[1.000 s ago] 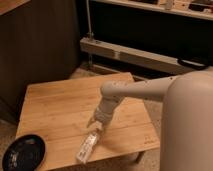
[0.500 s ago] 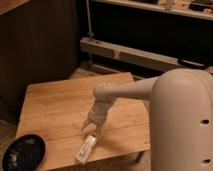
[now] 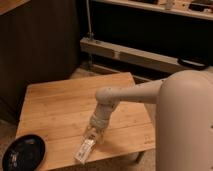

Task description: Place the bottle in the ceramic bowl

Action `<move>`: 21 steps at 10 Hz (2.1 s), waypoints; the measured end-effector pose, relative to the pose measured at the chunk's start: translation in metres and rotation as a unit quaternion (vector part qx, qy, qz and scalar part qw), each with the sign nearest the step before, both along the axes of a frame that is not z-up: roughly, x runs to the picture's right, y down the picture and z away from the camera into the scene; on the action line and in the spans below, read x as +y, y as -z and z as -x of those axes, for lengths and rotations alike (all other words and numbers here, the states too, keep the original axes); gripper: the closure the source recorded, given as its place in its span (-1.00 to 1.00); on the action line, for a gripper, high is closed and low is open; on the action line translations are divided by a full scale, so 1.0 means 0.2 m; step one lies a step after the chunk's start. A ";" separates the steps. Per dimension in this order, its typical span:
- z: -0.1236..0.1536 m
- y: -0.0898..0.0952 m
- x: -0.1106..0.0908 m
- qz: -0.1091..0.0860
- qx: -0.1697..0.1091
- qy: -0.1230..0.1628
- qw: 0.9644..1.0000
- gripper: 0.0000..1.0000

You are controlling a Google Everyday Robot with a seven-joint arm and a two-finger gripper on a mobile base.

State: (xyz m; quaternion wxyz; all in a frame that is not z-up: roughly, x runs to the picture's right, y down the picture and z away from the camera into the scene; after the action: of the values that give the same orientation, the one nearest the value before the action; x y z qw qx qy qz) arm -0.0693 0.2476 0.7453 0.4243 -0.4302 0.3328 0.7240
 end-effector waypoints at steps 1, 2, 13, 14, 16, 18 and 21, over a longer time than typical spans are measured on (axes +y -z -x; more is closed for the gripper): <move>0.01 0.00 0.02 0.003 -0.005 0.003 1.000 -0.30; 0.03 0.00 0.03 0.004 -0.011 0.005 1.000 -0.30; 0.26 -0.09 0.04 -0.001 -0.059 0.060 0.996 0.93; 0.26 -0.05 0.00 -0.008 -0.061 0.058 0.996 1.00; 0.28 0.04 -0.09 -0.029 -0.069 0.046 0.996 1.00; 0.32 0.22 -0.28 -0.067 -0.077 0.037 0.994 1.00; 0.53 0.43 -0.55 -0.116 -0.106 0.047 0.986 1.00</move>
State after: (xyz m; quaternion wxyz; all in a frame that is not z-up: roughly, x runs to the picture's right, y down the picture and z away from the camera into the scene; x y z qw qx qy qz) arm -0.1751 0.1377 0.6587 0.5383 -0.4361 0.2192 0.6871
